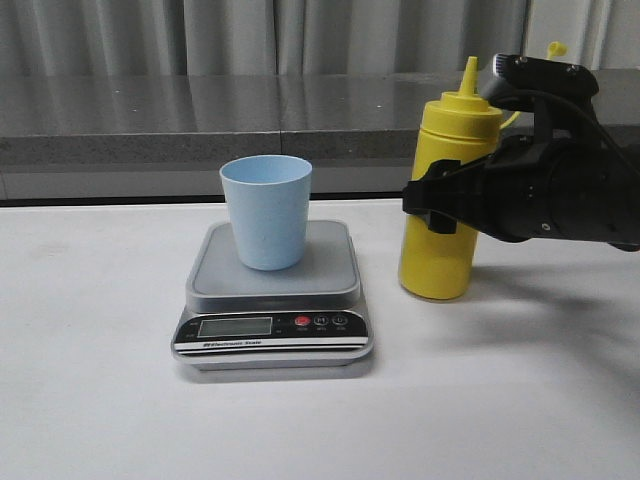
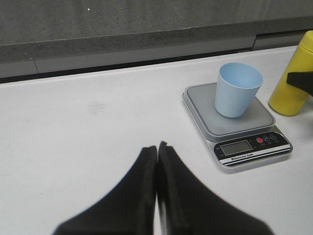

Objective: Pour seasoning into cup on scale with both arms
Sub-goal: 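Lift the yellow bottle with the right gripper and tilt nozzle toward the cup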

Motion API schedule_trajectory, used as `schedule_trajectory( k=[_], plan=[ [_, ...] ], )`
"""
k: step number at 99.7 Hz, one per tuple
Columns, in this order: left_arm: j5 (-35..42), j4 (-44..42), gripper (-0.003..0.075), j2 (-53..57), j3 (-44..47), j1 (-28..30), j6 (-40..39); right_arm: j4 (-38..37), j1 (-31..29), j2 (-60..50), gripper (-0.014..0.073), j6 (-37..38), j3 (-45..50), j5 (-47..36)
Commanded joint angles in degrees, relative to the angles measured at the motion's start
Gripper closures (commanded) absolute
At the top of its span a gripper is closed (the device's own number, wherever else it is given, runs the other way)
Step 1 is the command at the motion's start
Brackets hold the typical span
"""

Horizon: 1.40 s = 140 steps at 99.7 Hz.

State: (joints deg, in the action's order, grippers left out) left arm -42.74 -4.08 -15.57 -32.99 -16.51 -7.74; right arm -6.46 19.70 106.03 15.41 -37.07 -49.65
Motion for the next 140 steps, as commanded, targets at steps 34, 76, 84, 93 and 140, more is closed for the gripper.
schedule_trajectory(
  k=[34,76,84,93,140],
  plan=[
    [3.9,0.3,0.0734,-0.5,-1.4,0.2,-0.7,0.0,0.1,-3.7,0.0279,0.1,-1.2,-5.4],
    [3.9,0.3,0.0734,-0.5,-1.4,0.2,-0.7,-1.0,0.1,-9.2,0.0271,0.1,-1.3,-0.2],
    [3.9,0.3,0.0734,-0.5,-1.4,0.2,-0.7,-2.9,0.1,-10.4,0.0241,-0.4,-2.1,4.6],
    [3.9,0.3,0.0734,-0.5,-1.4,0.2,-0.7,-5.8,0.1,-11.7,0.0196,-1.9,-4.2,11.9],
    [3.9,0.3,0.0734,-0.5,-1.4,0.2,-0.7,-27.3,0.2,-13.2,0.0179,-2.3,-20.8,45.8]
  ],
)
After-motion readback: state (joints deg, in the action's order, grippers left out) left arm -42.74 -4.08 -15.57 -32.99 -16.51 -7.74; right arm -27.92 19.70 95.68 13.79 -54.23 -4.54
